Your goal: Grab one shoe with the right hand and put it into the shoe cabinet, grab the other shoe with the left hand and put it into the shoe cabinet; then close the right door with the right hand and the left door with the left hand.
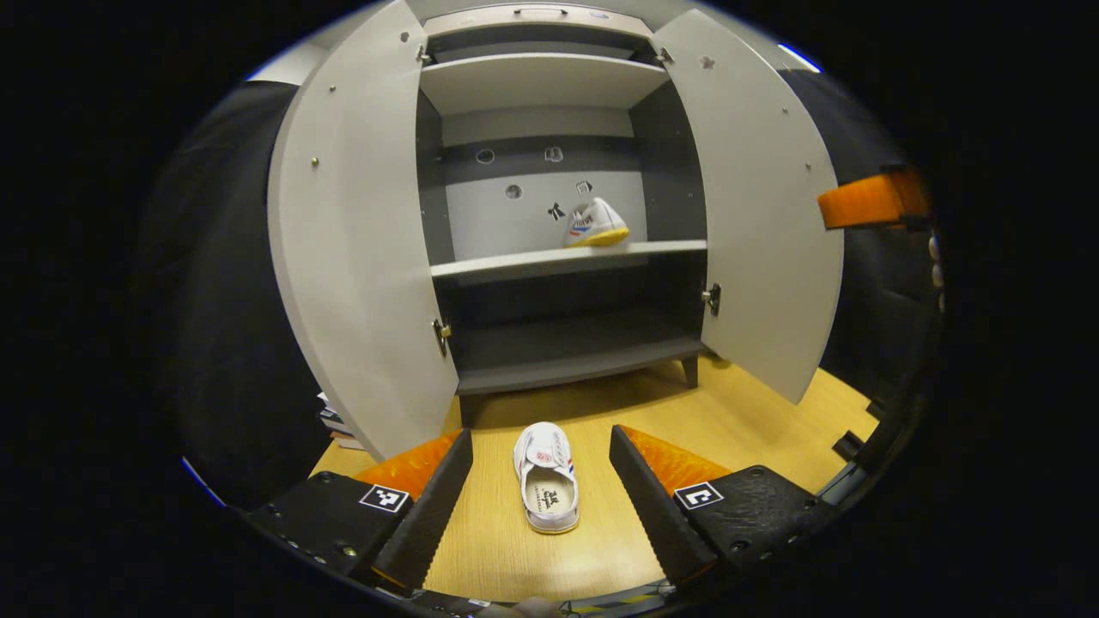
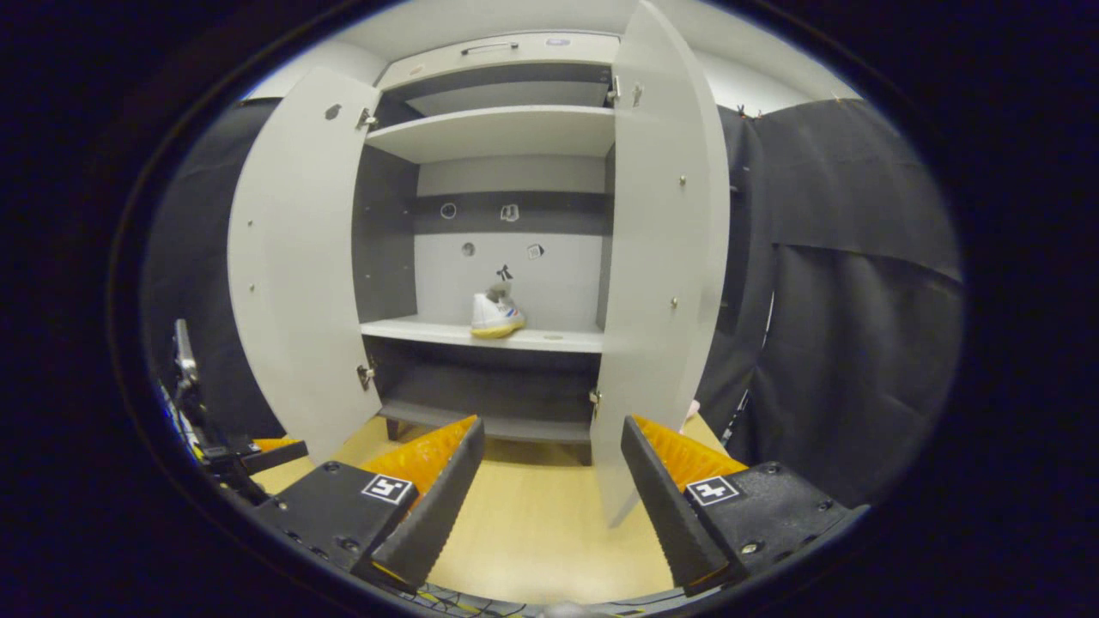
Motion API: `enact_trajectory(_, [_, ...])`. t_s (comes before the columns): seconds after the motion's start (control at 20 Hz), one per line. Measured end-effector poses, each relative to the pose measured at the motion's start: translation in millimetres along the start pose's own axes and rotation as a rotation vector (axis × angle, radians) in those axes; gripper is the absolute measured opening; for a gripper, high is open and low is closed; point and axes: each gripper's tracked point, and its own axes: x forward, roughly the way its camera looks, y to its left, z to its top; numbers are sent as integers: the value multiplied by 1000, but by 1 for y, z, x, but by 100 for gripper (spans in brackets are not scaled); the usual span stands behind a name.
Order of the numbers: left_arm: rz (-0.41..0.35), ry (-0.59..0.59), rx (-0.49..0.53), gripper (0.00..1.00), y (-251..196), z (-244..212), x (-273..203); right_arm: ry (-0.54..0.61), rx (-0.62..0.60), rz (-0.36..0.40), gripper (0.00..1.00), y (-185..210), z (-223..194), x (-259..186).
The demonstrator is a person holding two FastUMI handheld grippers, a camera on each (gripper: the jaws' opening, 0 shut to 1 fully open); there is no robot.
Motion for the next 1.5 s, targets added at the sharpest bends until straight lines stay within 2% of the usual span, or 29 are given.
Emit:
enact_trajectory(0.1, [0,71,-24,96,-2,-35,22,33,-21,-1,100,-4,-11,1])
enact_trajectory(0.3, [44,151,-3,97,18,-87,70,86,-53,8,100,-3,-26,5])
enact_trajectory(0.35, [68,172,27,97,30,-98,82,94,-62,7,100,-2,-28,6])
enact_trajectory(0.5, [80,225,63,97,46,-128,118,129,-96,26,100,7,-39,13])
enact_trajectory(0.85, [33,217,21,94,43,-133,188,187,-113,50,100,17,-56,31])
enact_trajectory(0.95, [34,223,24,79,42,-135,204,204,-108,49,100,14,-61,35])
enact_trajectory(1.0, [13,216,8,65,37,-133,209,207,-107,49,100,13,-62,36])
enact_trajectory(1.05, [12,212,1,60,36,-132,214,208,-110,44,100,11,-62,36])
enact_trajectory(1.1, [2,218,-3,45,33,-131,214,205,-110,43,100,9,-62,37])
enact_trajectory(1.15, [3,218,-2,39,33,-130,212,205,-109,41,100,8,-62,38])
enact_trajectory(1.2, [50,221,20,40,47,-131,214,206,-104,42,100,6,-64,38])
enact_trajectory(1.3, [66,228,7,8,51,-124,215,203,-102,42,100,4,-63,39])
enact_trajectory(1.4, [79,264,-16,3,50,-125,209,191,-101,44,100,4,-59,41])
enact_trajectory(1.5, [75,247,-20,2,52,-112,204,177,-101,49,100,4,-54,40])
